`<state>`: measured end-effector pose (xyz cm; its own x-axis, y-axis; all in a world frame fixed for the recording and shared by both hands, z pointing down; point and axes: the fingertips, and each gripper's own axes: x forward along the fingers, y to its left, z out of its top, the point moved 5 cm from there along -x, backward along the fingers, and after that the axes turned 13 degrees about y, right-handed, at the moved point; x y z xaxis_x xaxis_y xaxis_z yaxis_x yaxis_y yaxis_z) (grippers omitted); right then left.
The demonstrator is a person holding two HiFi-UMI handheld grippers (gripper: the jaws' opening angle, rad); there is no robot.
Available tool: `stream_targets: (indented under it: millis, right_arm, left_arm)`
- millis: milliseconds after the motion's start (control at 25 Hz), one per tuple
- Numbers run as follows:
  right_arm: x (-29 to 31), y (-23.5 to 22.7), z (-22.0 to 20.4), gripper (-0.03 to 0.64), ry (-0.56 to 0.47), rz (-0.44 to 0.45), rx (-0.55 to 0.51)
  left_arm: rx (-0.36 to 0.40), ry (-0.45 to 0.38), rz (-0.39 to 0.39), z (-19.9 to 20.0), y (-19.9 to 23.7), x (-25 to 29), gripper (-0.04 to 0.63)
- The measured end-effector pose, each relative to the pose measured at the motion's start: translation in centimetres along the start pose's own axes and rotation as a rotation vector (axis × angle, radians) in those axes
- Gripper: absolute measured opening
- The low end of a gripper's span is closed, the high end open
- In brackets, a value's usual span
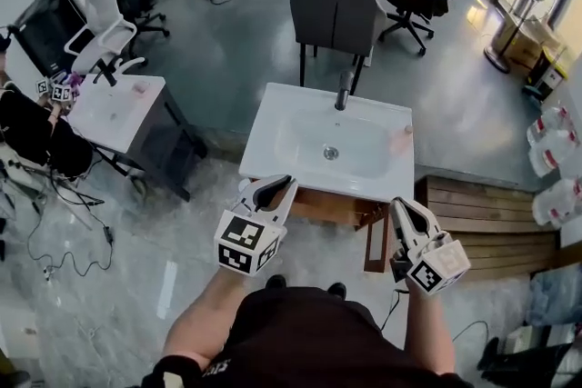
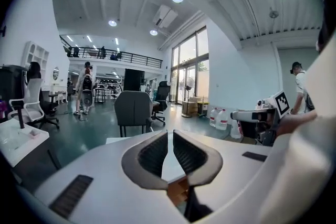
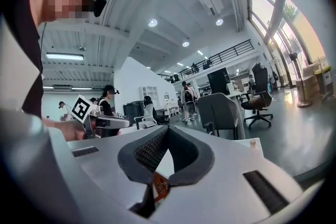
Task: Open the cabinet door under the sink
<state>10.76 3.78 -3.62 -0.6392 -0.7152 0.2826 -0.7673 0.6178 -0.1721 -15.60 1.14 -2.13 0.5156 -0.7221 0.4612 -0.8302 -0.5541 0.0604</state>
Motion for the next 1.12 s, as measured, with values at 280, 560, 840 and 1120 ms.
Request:
stream_targets:
  millis: [280,560,840,1120]
  right_arm:
    - [-6.1,-3.2,2.1,0.012,-0.054,0.008,-0.050]
    - [-6.1,-4.7,1.3,0.011,-0.032,0.050,-0.084]
    - [-4.7,-1.3,1.9,0.011,-0.025,0.072,-0.110]
    - [-2.8,1.4,1.9,0.011,-0.025,0.088,-0.108]
  left_arm:
    - [-0.065,-0.023,0.106,1.8,-3.7,-0.3,0.044]
    - [-0.085,-0.047,0.168,2.3,-7.4,0.7,0.044]
    - [-0.045,-0.055,0.148,2.1,-7.0,-1.5,0.040]
    - [-0.040,-0.055,0.179,1.0,-4.3,-3.9,0.029]
